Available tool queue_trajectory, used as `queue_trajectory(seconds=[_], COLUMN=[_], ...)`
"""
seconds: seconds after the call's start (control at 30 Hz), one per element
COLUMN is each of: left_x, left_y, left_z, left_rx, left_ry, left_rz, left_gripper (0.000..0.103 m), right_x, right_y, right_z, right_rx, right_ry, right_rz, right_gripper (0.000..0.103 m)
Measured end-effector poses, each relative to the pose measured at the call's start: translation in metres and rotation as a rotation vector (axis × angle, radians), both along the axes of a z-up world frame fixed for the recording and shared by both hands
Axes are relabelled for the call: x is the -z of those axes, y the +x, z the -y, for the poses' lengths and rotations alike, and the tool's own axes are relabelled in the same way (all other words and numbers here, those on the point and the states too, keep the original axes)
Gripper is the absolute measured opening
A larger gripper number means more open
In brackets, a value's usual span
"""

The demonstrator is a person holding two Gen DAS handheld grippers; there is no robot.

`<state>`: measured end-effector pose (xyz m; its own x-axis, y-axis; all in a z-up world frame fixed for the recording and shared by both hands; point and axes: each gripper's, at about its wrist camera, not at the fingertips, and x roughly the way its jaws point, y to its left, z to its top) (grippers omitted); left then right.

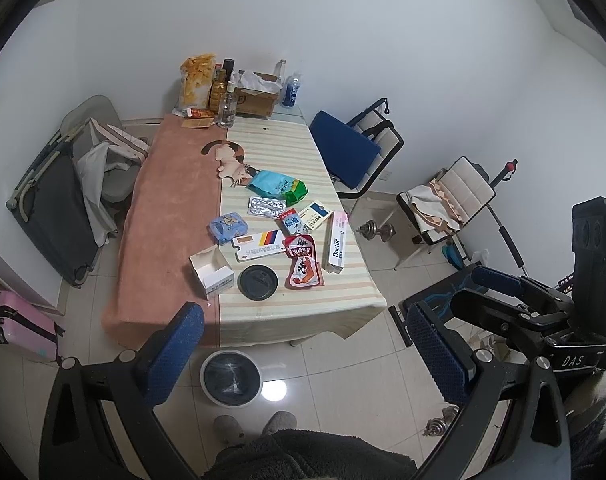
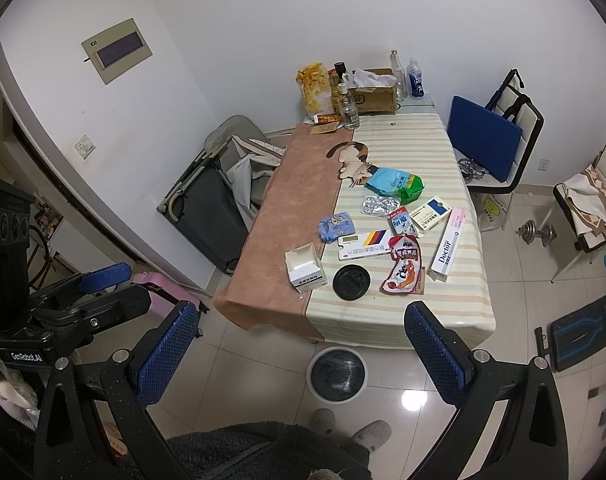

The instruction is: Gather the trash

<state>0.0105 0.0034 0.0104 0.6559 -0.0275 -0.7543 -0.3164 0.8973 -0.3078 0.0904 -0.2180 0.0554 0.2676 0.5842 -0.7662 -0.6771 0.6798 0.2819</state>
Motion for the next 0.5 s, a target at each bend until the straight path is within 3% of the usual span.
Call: queue_trajectory(seconds=[0.5], left_x=[0.0003], left_y=[0.0009], left_z=[0.0033], left_rx=[0.004], left_ry=[-0.003], left_rz=[-0.001], left_gripper=[0.103], right_x=[0.0041], right_y=[-0.0035], right_z=[0.0014], right_rx=[-0.007], right_ry=[-0.006], right_rz=[-0.011], right_gripper=[0.103])
